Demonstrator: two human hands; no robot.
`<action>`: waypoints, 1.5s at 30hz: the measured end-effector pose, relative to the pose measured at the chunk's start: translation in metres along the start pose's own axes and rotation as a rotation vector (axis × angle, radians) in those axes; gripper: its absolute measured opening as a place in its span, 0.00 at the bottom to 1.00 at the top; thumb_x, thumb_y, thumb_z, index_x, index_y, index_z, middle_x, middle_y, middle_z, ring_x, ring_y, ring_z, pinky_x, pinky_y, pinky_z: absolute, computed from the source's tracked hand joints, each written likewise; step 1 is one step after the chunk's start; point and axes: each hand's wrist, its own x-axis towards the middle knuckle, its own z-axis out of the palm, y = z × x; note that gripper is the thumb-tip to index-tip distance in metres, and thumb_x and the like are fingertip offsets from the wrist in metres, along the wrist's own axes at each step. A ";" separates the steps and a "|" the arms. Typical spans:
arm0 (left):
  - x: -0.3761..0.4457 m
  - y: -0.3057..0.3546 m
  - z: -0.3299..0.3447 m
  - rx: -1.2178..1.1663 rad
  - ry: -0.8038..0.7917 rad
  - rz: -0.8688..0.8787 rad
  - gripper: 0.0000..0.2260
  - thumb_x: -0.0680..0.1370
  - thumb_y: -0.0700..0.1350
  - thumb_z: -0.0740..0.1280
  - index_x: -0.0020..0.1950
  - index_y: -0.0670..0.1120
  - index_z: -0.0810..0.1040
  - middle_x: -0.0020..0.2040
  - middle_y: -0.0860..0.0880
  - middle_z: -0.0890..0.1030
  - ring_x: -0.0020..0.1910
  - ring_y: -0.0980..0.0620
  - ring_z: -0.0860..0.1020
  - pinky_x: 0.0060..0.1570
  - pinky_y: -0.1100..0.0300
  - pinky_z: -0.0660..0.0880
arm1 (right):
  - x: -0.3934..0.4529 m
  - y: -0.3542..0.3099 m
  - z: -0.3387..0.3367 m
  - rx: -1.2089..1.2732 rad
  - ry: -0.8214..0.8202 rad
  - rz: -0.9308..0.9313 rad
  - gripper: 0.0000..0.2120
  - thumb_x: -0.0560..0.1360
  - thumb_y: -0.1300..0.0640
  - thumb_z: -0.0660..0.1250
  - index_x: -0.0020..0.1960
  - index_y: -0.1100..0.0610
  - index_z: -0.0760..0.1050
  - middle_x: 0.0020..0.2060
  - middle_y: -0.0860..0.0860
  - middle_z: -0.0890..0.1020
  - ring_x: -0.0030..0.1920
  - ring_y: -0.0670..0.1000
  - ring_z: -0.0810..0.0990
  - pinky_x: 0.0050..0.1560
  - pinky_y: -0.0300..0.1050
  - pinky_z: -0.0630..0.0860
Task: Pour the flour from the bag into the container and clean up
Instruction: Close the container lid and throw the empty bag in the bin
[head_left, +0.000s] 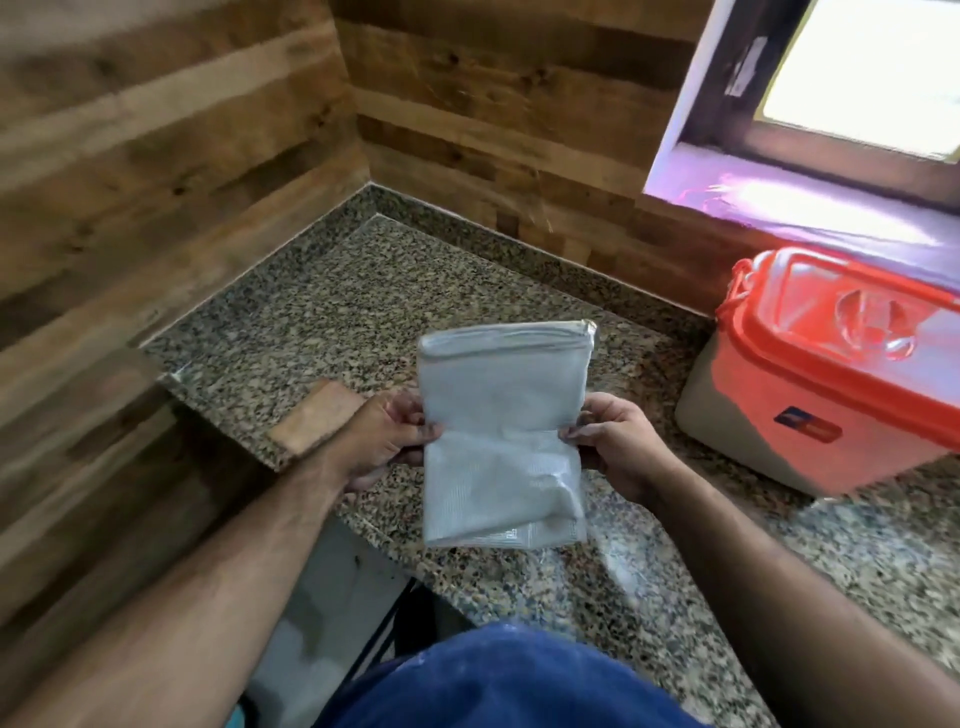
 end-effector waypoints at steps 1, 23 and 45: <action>-0.011 -0.005 -0.001 -0.009 0.028 0.003 0.16 0.69 0.40 0.82 0.56 0.40 0.89 0.58 0.36 0.87 0.62 0.35 0.85 0.50 0.45 0.87 | -0.001 0.003 0.004 0.003 -0.014 0.007 0.17 0.74 0.81 0.64 0.52 0.64 0.84 0.42 0.59 0.88 0.39 0.56 0.88 0.36 0.48 0.85; -0.267 -0.094 -0.126 -0.075 0.791 0.139 0.22 0.75 0.21 0.56 0.38 0.38 0.87 0.58 0.43 0.89 0.57 0.50 0.87 0.48 0.60 0.83 | -0.020 0.084 0.253 -0.369 -0.681 0.712 0.22 0.70 0.63 0.73 0.63 0.60 0.76 0.51 0.62 0.85 0.57 0.63 0.82 0.53 0.61 0.82; -0.483 -0.279 -0.393 0.594 0.648 -0.474 0.20 0.70 0.46 0.84 0.58 0.43 0.85 0.53 0.47 0.86 0.54 0.43 0.85 0.46 0.56 0.75 | -0.059 0.372 0.617 -0.906 -0.881 0.255 0.20 0.70 0.60 0.83 0.60 0.54 0.83 0.53 0.54 0.89 0.54 0.56 0.89 0.54 0.55 0.87</action>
